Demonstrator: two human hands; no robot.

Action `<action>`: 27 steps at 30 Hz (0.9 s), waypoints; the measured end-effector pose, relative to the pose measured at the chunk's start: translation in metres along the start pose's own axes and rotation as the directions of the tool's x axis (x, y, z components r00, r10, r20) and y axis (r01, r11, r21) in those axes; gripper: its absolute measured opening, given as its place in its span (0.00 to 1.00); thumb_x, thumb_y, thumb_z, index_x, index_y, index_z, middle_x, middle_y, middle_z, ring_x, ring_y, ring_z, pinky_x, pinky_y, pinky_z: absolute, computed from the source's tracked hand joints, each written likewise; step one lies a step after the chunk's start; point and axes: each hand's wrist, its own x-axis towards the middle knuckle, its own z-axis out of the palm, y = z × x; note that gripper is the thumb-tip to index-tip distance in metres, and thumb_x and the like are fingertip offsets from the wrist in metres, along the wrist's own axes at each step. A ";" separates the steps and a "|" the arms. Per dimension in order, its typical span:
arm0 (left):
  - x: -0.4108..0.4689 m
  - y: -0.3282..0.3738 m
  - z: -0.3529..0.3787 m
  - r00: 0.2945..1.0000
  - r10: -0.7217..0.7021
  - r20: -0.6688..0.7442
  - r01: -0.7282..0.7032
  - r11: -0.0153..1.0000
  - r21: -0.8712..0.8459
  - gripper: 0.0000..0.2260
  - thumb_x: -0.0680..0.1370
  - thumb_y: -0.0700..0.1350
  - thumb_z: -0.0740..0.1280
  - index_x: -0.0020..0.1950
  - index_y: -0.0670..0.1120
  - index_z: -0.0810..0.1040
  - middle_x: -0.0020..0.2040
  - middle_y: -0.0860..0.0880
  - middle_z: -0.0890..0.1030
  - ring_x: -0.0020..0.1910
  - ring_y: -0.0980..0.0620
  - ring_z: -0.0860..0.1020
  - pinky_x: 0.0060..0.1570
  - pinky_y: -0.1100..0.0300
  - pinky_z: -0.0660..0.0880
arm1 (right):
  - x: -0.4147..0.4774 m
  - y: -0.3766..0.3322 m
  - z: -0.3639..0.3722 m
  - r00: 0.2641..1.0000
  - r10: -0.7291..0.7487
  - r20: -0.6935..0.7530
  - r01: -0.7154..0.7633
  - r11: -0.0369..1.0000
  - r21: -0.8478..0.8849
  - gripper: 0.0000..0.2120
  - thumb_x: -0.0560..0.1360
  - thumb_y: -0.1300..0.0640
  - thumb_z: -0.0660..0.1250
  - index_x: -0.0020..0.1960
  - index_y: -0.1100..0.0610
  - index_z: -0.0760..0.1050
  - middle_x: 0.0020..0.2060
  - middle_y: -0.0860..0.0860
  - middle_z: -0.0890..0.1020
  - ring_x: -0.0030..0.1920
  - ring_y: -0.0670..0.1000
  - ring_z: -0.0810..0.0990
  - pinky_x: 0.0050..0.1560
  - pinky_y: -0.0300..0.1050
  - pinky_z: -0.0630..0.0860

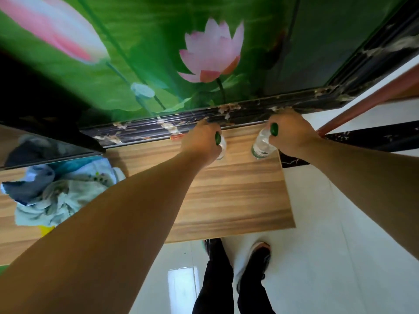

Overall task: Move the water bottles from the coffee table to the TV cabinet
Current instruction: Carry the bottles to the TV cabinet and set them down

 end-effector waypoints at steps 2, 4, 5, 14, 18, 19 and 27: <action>0.008 0.000 0.006 1.000 -0.003 0.003 0.003 1.000 -0.018 0.15 0.69 0.42 0.68 0.55 0.51 0.77 0.56 0.46 0.74 0.51 0.41 0.77 0.45 0.55 0.72 | 0.011 -0.002 0.002 1.000 -0.019 0.020 0.019 1.000 -0.018 0.14 0.72 0.61 0.70 0.58 0.55 0.77 0.58 0.59 0.74 0.55 0.60 0.75 0.53 0.48 0.72; 0.016 -0.001 0.011 1.000 0.005 0.000 -0.005 0.999 -0.040 0.15 0.70 0.41 0.67 0.55 0.50 0.78 0.56 0.45 0.74 0.49 0.41 0.77 0.44 0.55 0.72 | 0.022 -0.005 0.004 0.999 -0.037 0.026 0.038 0.998 -0.041 0.14 0.71 0.62 0.70 0.56 0.56 0.78 0.57 0.60 0.74 0.55 0.61 0.75 0.52 0.48 0.72; 0.020 -0.001 0.014 1.000 0.003 -0.006 -0.003 0.999 -0.054 0.14 0.70 0.40 0.67 0.55 0.49 0.77 0.56 0.45 0.74 0.49 0.40 0.77 0.45 0.55 0.73 | 0.027 -0.006 0.006 0.999 -0.041 0.026 0.042 0.998 -0.052 0.13 0.71 0.62 0.70 0.55 0.56 0.78 0.57 0.60 0.74 0.55 0.61 0.75 0.51 0.48 0.71; 0.051 -0.008 0.032 0.998 0.024 -0.054 -0.028 0.996 -0.082 0.13 0.71 0.42 0.70 0.55 0.45 0.79 0.56 0.42 0.75 0.52 0.40 0.76 0.44 0.57 0.68 | 0.059 -0.008 0.034 0.999 -0.042 0.015 0.042 0.997 -0.063 0.14 0.69 0.63 0.70 0.55 0.59 0.79 0.55 0.63 0.78 0.56 0.64 0.76 0.56 0.52 0.76; 0.055 -0.004 0.032 0.998 0.028 -0.059 -0.031 0.998 -0.061 0.13 0.71 0.44 0.71 0.54 0.43 0.80 0.55 0.42 0.76 0.51 0.41 0.76 0.44 0.57 0.68 | 0.062 -0.007 0.030 0.999 -0.008 0.033 0.011 0.996 -0.085 0.13 0.70 0.64 0.70 0.55 0.61 0.79 0.52 0.62 0.81 0.54 0.63 0.78 0.55 0.52 0.77; 0.055 -0.005 0.033 0.998 0.021 -0.062 -0.024 0.998 -0.060 0.13 0.70 0.44 0.71 0.54 0.43 0.80 0.54 0.42 0.76 0.51 0.41 0.76 0.44 0.57 0.68 | 0.059 -0.006 0.032 1.000 0.008 0.023 -0.006 0.996 -0.086 0.14 0.71 0.63 0.70 0.56 0.61 0.78 0.52 0.62 0.81 0.54 0.63 0.78 0.55 0.52 0.77; 0.053 -0.011 0.033 0.996 -0.027 -0.085 0.024 0.999 -0.030 0.12 0.69 0.48 0.71 0.51 0.48 0.81 0.54 0.44 0.77 0.50 0.42 0.77 0.40 0.56 0.68 | 0.050 -0.001 0.041 0.999 0.037 -0.014 -0.038 0.991 -0.124 0.16 0.71 0.61 0.70 0.58 0.59 0.75 0.54 0.61 0.79 0.55 0.64 0.78 0.50 0.52 0.73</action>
